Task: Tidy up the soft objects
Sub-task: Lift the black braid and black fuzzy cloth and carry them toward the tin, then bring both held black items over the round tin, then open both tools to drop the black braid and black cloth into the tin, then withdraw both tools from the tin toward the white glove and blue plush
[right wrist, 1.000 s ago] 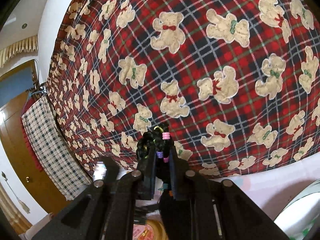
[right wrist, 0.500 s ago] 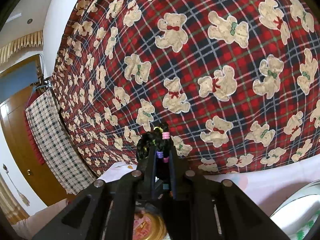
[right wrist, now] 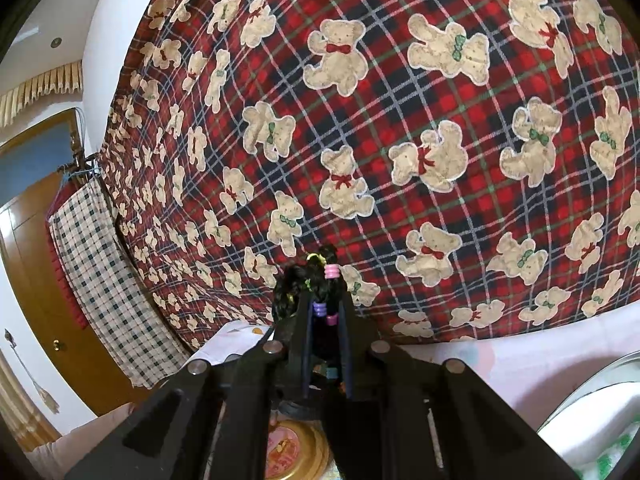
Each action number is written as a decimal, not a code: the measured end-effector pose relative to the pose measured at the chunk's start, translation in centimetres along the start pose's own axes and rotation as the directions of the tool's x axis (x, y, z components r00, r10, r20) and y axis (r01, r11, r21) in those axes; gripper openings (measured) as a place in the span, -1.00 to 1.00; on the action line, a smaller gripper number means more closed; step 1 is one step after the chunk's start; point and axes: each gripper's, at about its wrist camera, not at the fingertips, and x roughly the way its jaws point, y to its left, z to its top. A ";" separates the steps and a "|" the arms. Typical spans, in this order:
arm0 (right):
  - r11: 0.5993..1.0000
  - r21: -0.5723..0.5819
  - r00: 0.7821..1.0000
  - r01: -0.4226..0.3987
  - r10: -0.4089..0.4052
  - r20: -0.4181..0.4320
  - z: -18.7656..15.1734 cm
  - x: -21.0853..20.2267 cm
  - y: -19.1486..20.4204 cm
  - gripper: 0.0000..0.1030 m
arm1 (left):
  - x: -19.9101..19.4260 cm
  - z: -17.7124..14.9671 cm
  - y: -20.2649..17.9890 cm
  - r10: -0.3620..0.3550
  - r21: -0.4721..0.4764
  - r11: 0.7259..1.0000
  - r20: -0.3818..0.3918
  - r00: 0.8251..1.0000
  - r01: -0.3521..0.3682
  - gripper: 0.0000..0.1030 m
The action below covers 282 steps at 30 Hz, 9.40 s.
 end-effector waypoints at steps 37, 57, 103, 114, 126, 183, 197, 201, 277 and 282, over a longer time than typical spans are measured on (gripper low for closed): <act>0.873 0.385 0.918 -0.299 0.373 -0.132 -13.3 3.4 11.7 -0.74 | -14.5 -21.3 4.2 0.205 -0.256 0.958 0.300 0.932 -0.128 -0.41; 0.923 0.349 0.965 -0.163 0.223 -0.140 -17.1 -4.7 8.6 -0.74 | -15.9 -25.7 -3.5 0.218 -0.225 0.964 0.354 0.910 -0.143 -0.41; 0.974 0.210 0.985 0.078 -0.108 0.136 -14.1 -25.6 1.1 -0.74 | -18.0 -23.8 -21.4 0.027 -0.063 0.998 0.532 0.846 0.008 -0.40; 0.970 0.220 0.976 0.108 -0.145 0.162 -14.1 -27.9 -0.3 -0.74 | -18.0 -23.9 -23.2 -0.019 -0.027 0.999 0.535 0.845 0.040 -0.40; 0.973 0.200 0.969 0.119 -0.158 0.191 -13.9 -29.3 -0.5 -0.74 | -18.1 -23.4 -24.0 -0.038 -0.003 0.999 0.547 0.836 0.047 -0.40; 0.962 0.130 0.971 0.239 -0.232 -0.067 -2.4 -17.4 -18.1 -0.01 | -9.0 -7.8 -30.9 -0.069 -0.009 0.997 0.453 0.889 0.083 0.60; 0.892 0.339 0.856 0.299 -0.408 0.317 -8.0 -27.0 -18.7 0.67 | -10.8 -12.8 -26.8 0.048 -0.069 0.998 0.581 0.812 -0.010 1.00; 0.879 0.347 0.847 0.327 -0.436 0.305 -8.7 -27.0 -18.4 0.67 | -10.5 -14.3 -26.2 0.069 -0.079 0.996 0.569 0.819 -0.029 1.00; 0.985 -0.044 0.867 -0.169 0.127 -0.482 -21.2 14.4 20.1 0.16 | -15.8 -38.4 9.7 0.487 -0.569 0.777 0.269 0.831 -0.271 1.00; 0.983 -0.100 0.851 -0.156 0.083 -0.519 -22.1 16.7 21.0 0.00 | -15.8 -38.4 10.7 0.468 -0.587 0.774 0.275 0.840 -0.239 1.00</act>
